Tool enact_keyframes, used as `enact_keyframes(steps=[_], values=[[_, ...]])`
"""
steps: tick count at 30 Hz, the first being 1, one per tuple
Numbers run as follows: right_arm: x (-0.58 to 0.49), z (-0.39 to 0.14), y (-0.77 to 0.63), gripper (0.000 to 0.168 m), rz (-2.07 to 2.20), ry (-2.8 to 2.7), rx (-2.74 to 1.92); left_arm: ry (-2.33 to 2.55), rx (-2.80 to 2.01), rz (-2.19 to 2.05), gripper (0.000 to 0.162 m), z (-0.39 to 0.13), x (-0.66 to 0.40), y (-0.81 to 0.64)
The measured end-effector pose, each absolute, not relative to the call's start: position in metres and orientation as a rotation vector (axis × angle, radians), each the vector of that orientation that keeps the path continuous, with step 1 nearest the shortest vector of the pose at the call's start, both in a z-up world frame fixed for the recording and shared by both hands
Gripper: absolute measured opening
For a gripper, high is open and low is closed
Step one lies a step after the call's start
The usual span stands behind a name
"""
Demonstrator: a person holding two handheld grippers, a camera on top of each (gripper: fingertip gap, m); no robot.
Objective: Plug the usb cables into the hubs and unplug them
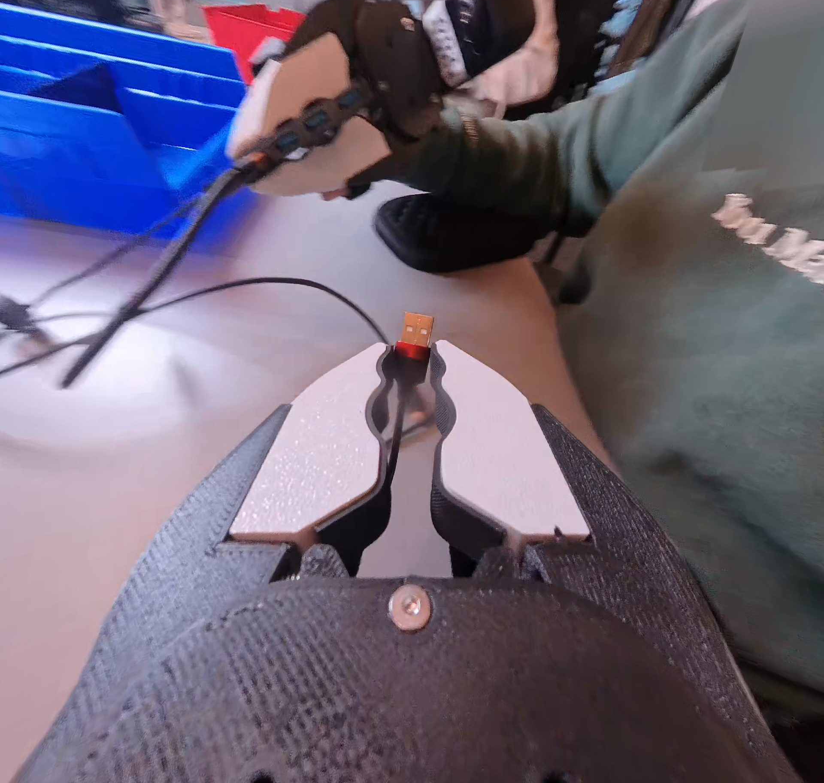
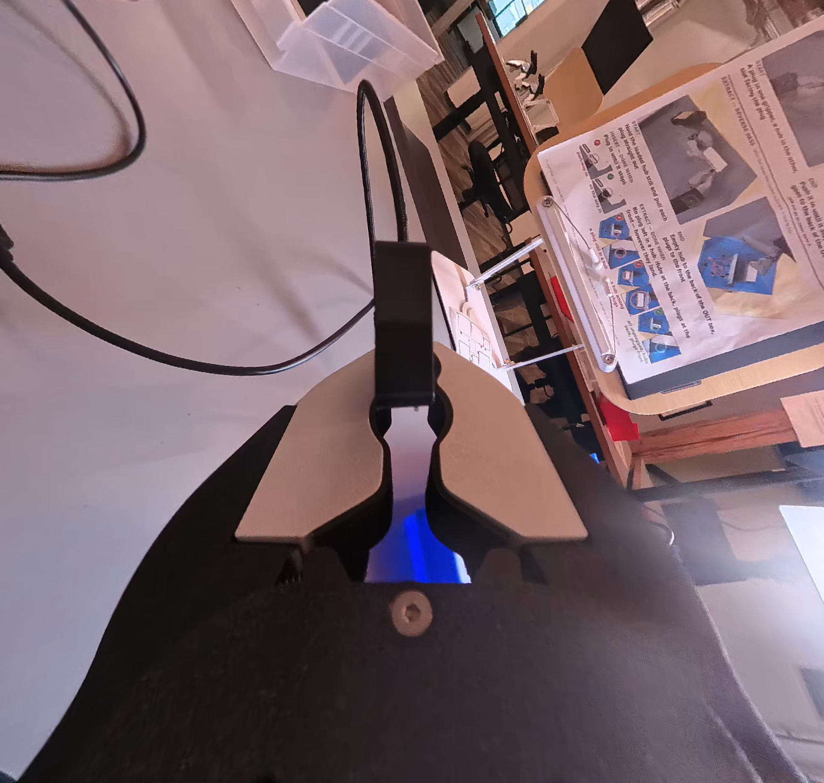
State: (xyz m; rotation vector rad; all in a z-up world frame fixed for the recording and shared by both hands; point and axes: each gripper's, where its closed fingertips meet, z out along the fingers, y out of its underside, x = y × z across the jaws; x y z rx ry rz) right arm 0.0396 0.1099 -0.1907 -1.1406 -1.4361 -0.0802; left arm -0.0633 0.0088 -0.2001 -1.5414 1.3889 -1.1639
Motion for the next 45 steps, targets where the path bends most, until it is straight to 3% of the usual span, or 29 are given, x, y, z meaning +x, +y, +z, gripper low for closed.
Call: enact_keyframes(steps=[10,12,17,23,27,30,39,45], values=[[0.07,-0.175,0.14,0.013,-0.161,-1.247,-1.252,0.934,-1.344,0.146,0.016,-0.066,-0.156,0.13],[0.071,-0.174,0.14,0.013,-0.163,-1.241,-1.255,0.928,-1.345,0.356,0.016,-0.085,-0.159,0.137],[0.07,-0.175,0.138,0.013,-0.165,-1.249,-1.25,1.251,-1.546,0.572,0.016,-0.231,-0.141,0.131],[0.071,-0.177,0.138,0.013,-0.151,-1.257,-1.258,1.438,-1.818,0.308,0.017,-0.291,-0.122,0.095],[0.072,-0.178,0.139,0.013,-0.13,-1.257,-1.27,1.496,-1.972,-0.25,0.032,-0.292,-0.098,0.059],[0.071,-0.18,0.139,0.012,-0.12,-1.265,-1.274,1.536,-1.992,-0.552,0.033,-0.274,-0.097,0.049],[0.071,-0.184,0.138,0.013,-0.104,-1.281,-1.284,1.785,-2.259,-0.669,0.03,-0.297,-0.128,0.079],[0.073,-0.185,0.139,0.013,-0.067,-1.276,-1.294,1.794,-2.301,-0.684,0.009,-0.301,-0.122,0.068]])
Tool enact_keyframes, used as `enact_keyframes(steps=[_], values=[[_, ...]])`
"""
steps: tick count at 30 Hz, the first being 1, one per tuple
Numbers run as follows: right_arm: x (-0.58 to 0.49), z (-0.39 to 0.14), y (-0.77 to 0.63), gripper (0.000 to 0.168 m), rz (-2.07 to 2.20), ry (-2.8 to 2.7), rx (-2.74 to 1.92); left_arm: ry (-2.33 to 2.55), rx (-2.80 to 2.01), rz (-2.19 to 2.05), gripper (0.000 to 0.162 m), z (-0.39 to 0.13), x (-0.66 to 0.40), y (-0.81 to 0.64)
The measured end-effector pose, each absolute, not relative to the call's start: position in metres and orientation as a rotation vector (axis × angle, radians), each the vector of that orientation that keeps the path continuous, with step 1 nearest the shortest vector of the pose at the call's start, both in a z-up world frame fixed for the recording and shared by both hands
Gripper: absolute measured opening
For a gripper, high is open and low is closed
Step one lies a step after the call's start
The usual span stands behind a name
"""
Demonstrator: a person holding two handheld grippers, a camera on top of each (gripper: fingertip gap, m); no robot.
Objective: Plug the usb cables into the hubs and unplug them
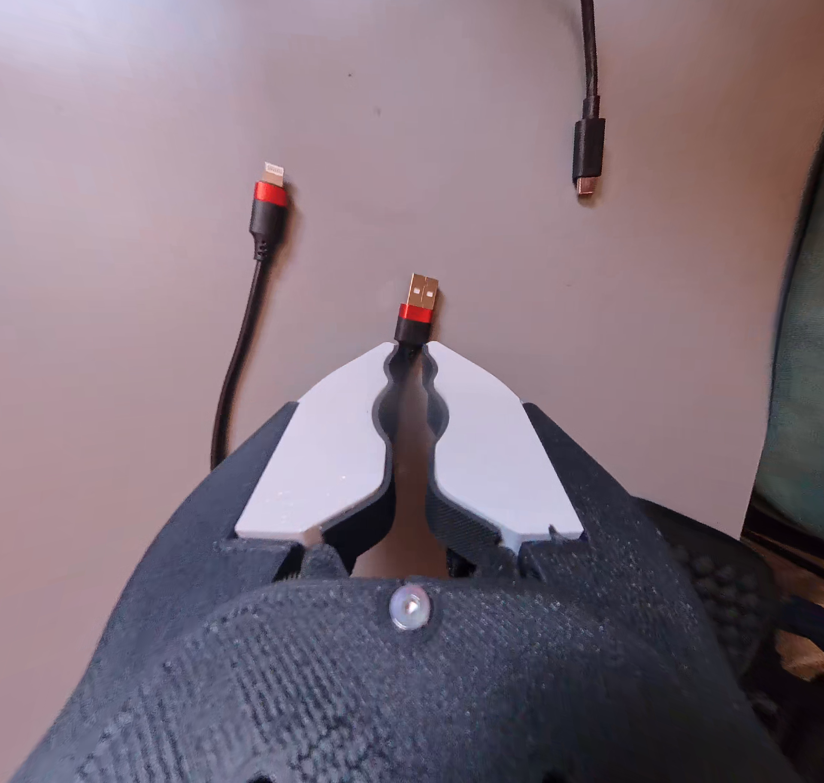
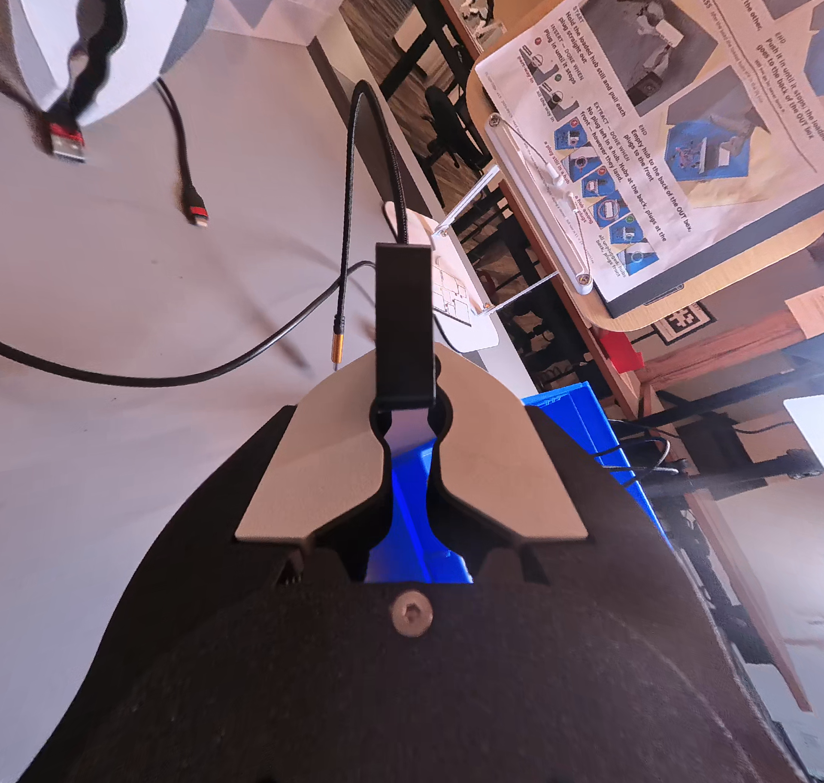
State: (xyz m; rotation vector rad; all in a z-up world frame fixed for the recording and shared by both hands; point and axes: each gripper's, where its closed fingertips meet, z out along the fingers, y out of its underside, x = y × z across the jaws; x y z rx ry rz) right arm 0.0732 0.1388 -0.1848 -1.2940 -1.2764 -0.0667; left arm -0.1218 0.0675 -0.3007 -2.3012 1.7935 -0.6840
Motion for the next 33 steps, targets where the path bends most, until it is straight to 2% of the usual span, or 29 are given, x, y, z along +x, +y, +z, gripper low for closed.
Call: enact_keyframes(steps=[3,8,13,15,18,28,31,33], values=[[0.075,-0.184,0.139,0.013,-0.068,-1.274,-1.293,1.802,-2.238,-0.559,0.009,-0.301,-0.121,0.069],[0.077,-0.179,0.138,0.012,-0.073,-1.26,-1.282,1.643,-1.922,-0.109,0.006,-0.287,-0.116,0.099],[0.078,-0.179,0.14,0.013,-0.087,-1.252,-1.287,1.43,-1.214,0.77,0.006,-0.22,-0.128,0.134],[0.078,-0.18,0.14,0.013,-0.091,-1.253,-1.286,1.538,-1.164,0.91,0.006,-0.248,-0.129,0.126],[0.077,-0.181,0.139,0.013,-0.101,-1.261,-1.284,1.699,-1.173,0.967,0.006,-0.288,-0.132,0.109],[0.076,-0.183,0.139,0.013,-0.106,-1.267,-1.286,2.15,-1.296,0.768,0.006,-0.299,-0.122,0.071],[0.077,-0.181,0.14,0.013,-0.099,-1.26,-1.286,2.169,-1.48,0.479,0.008,-0.3,-0.12,0.059],[0.078,-0.182,0.14,0.013,-0.097,-1.26,-1.287,2.139,-1.641,0.192,0.021,-0.295,-0.117,0.05]])
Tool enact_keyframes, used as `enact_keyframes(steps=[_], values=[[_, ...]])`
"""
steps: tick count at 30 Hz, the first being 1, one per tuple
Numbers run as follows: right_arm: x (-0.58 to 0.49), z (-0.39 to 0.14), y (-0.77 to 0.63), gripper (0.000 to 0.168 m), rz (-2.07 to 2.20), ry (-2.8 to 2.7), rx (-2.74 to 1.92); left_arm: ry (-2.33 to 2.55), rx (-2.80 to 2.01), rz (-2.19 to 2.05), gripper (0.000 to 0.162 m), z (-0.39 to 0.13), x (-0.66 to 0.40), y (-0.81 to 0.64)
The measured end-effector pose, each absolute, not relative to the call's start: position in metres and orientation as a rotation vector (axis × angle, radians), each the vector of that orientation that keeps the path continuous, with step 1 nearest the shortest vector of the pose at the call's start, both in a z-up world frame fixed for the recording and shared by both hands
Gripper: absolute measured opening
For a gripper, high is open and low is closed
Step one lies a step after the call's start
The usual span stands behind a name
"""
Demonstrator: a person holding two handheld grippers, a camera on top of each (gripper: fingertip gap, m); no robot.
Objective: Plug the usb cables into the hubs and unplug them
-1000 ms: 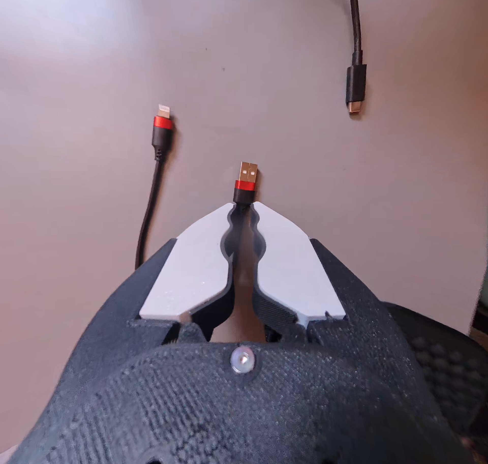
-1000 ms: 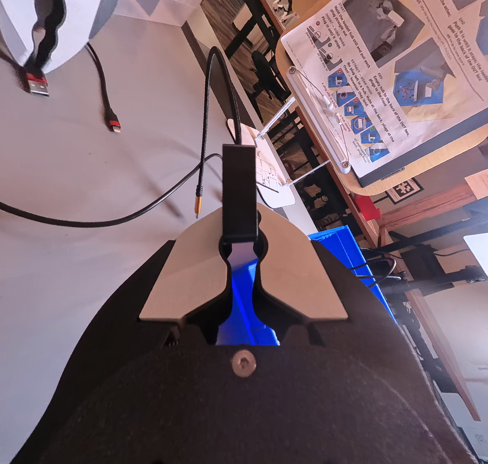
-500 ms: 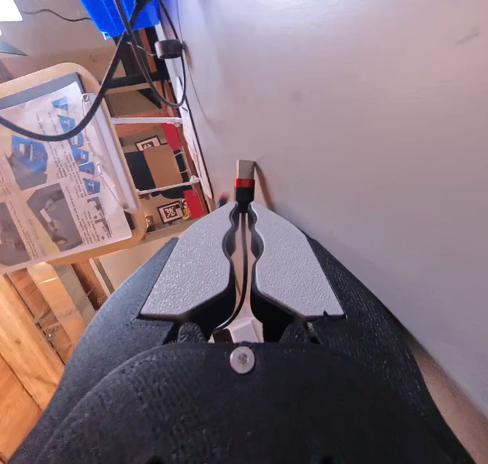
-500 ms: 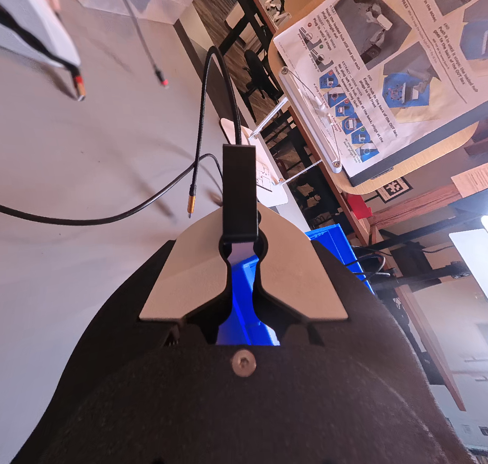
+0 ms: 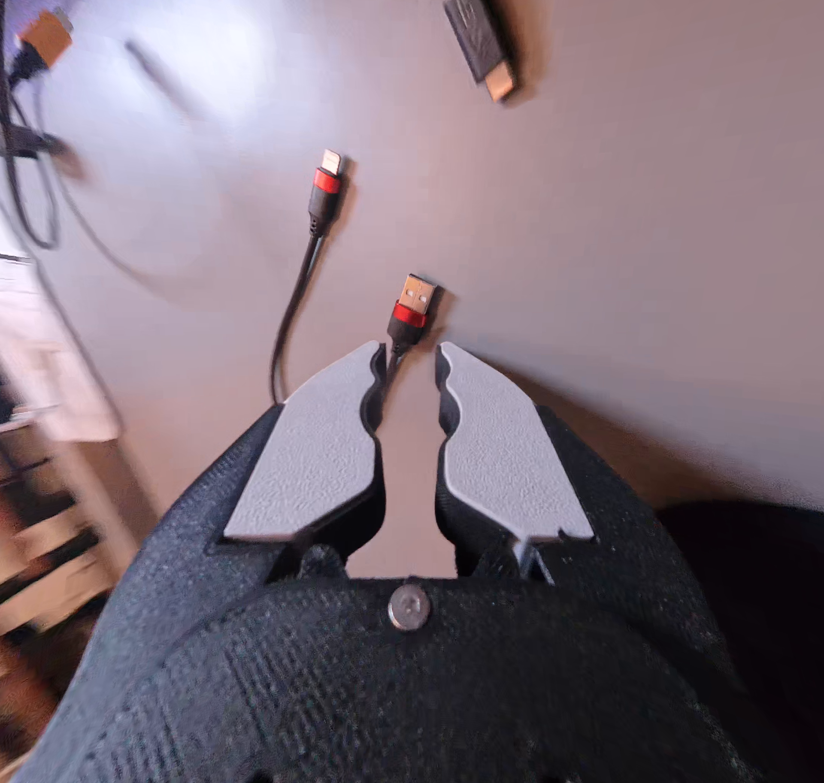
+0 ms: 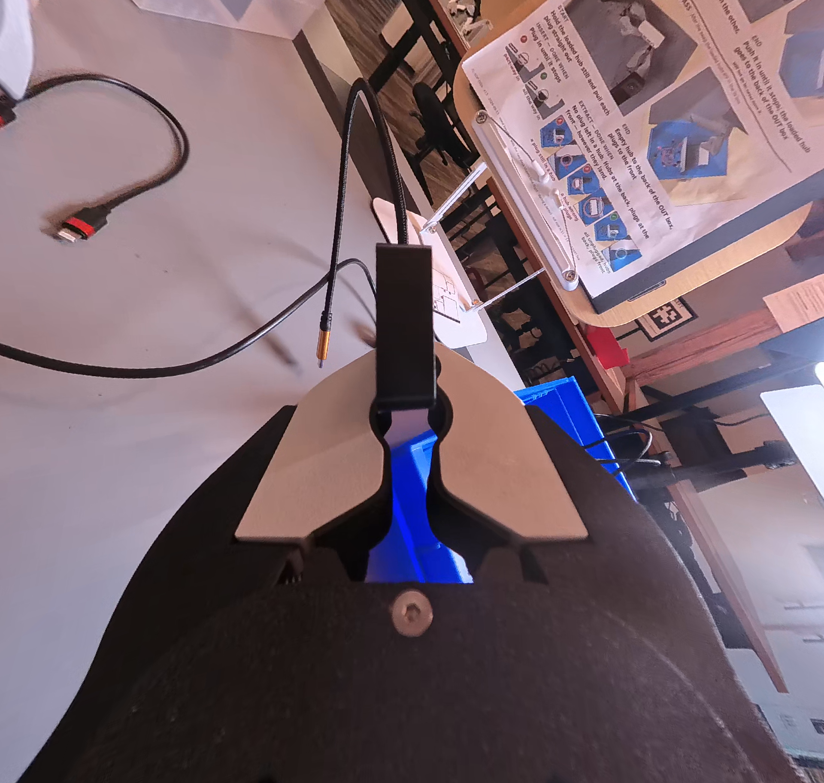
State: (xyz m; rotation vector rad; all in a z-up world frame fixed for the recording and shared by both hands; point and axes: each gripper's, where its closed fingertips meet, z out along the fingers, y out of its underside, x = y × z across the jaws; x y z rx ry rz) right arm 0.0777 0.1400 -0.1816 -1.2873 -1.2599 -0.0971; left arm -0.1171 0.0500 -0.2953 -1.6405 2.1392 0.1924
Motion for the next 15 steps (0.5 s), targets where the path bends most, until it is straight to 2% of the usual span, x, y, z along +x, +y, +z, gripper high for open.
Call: enact_keyframes(steps=[3,5,12,15], values=[[0.077,-0.182,0.14,0.013,-0.088,-1.261,-1.289,2.027,-1.766,-0.201,0.024,-0.277,-0.107,0.054],[0.077,-0.182,0.14,0.013,-0.082,-1.261,-1.292,1.97,-1.801,-0.318,0.025,-0.268,-0.102,0.074],[0.086,-0.181,0.144,0.013,-0.088,-1.232,-1.312,2.296,-1.673,-0.251,0.028,-0.3,-0.083,0.105],[0.093,-0.181,0.148,0.013,-0.079,-1.213,-1.33,2.405,-1.633,-0.278,0.017,-0.302,-0.081,0.098]])
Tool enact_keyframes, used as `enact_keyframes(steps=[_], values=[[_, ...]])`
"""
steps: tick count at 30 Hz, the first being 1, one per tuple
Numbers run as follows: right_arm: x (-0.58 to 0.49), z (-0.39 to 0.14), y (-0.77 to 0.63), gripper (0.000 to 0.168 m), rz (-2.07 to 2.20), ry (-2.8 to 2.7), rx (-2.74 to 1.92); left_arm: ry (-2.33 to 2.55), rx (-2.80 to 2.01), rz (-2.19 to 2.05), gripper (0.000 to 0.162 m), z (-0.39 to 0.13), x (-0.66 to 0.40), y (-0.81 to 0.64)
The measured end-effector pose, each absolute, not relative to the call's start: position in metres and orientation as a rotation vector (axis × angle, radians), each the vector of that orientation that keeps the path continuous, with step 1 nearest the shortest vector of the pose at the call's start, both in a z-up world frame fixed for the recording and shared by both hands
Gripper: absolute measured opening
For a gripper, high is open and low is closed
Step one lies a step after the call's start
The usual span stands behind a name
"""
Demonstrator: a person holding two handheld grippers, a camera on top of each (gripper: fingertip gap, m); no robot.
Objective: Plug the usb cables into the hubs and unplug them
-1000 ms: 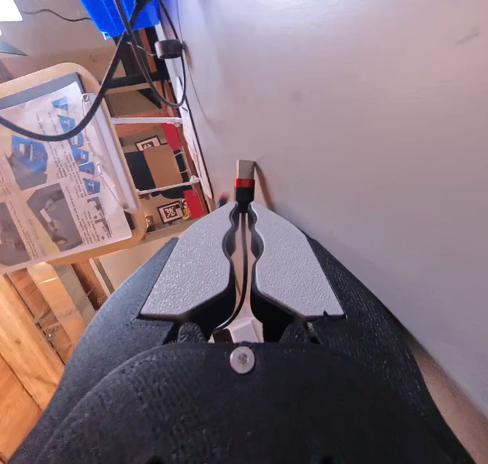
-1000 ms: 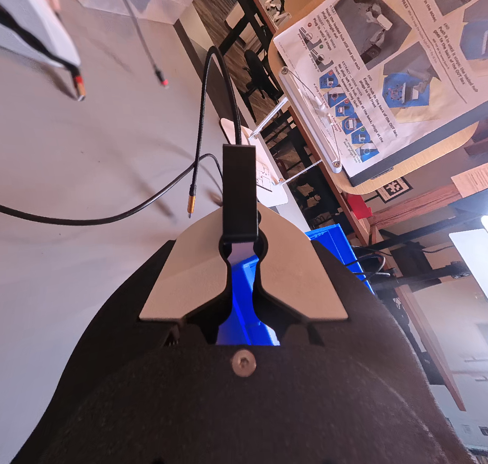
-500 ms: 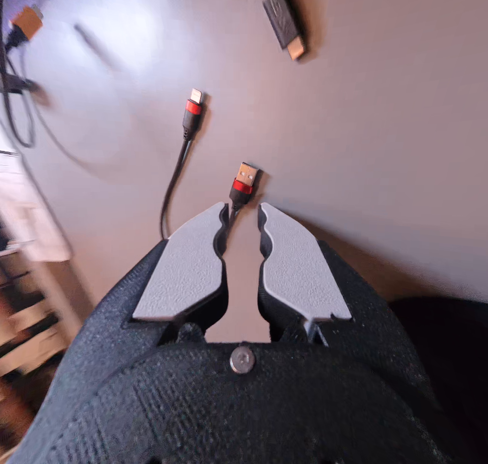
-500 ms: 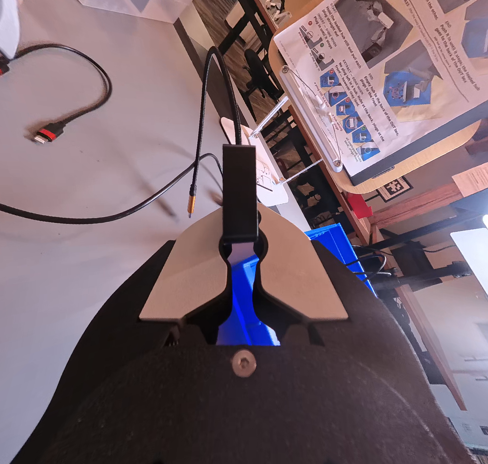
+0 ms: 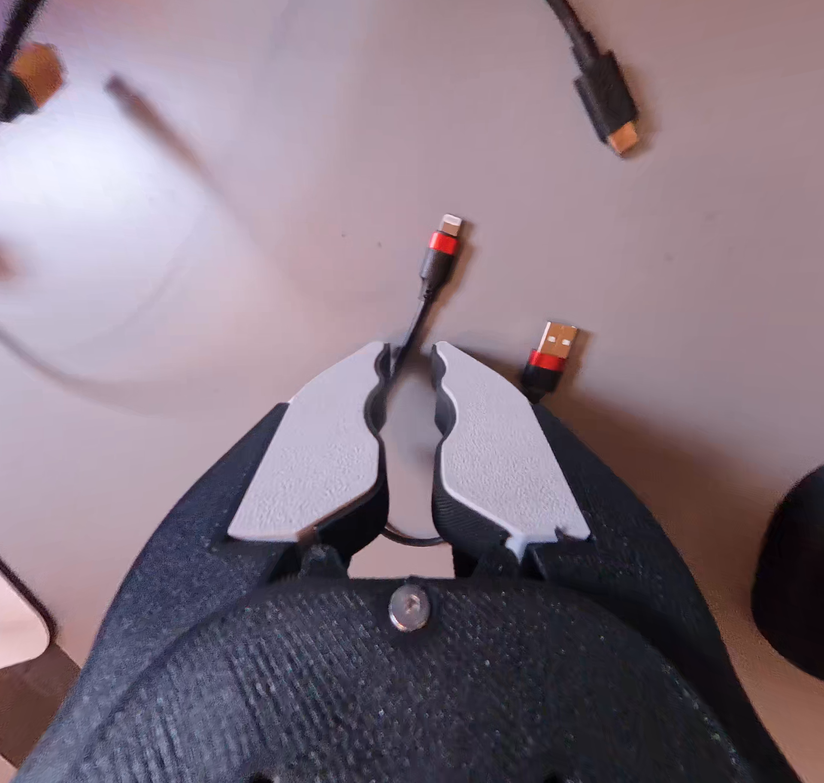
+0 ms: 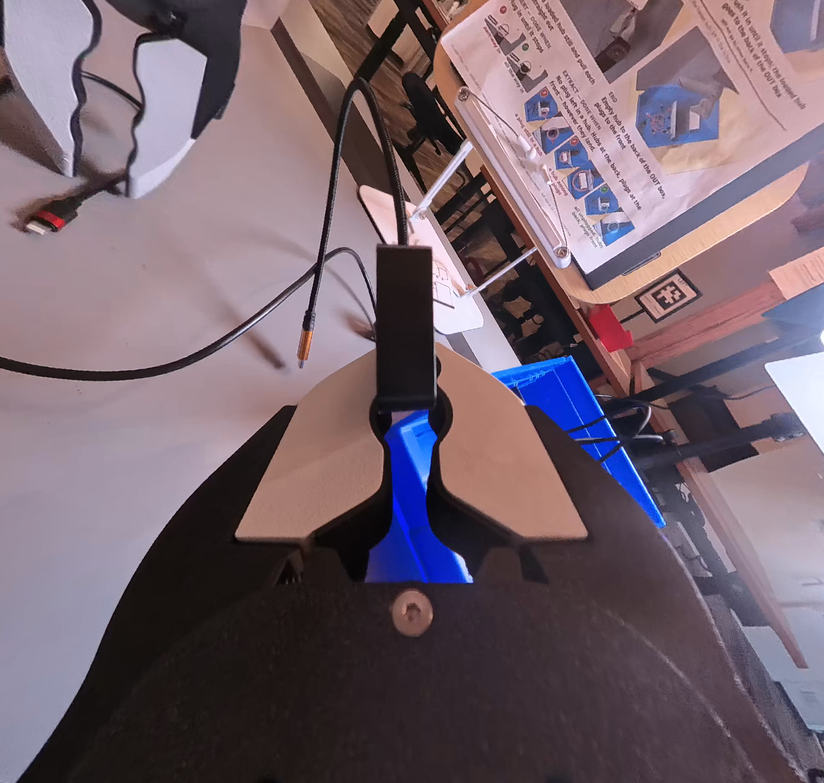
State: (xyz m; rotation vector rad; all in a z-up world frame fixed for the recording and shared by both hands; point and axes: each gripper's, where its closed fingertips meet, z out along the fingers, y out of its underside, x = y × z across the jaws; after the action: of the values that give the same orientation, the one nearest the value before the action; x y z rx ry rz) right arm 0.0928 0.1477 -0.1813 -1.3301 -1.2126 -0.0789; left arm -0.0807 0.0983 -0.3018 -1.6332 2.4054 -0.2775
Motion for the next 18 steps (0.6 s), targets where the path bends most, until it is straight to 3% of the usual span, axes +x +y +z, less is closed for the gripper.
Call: enact_keyframes(steps=[2,6,14,18], values=[[0.096,-0.182,0.15,0.013,-0.07,-1.205,-1.341,2.459,-1.627,-0.279,0.005,-0.303,-0.083,0.093],[0.1,-0.182,0.152,0.012,-0.068,-1.197,-1.346,2.406,-1.55,-0.041,0.004,-0.297,-0.088,0.112],[0.104,-0.178,0.155,0.013,-0.054,-1.158,-1.361,1.705,-1.416,0.469,0.003,-0.165,-0.12,0.19],[0.103,-0.177,0.153,0.012,-0.07,-1.162,-1.352,1.53,-1.376,0.604,0.004,-0.158,-0.139,0.179]])
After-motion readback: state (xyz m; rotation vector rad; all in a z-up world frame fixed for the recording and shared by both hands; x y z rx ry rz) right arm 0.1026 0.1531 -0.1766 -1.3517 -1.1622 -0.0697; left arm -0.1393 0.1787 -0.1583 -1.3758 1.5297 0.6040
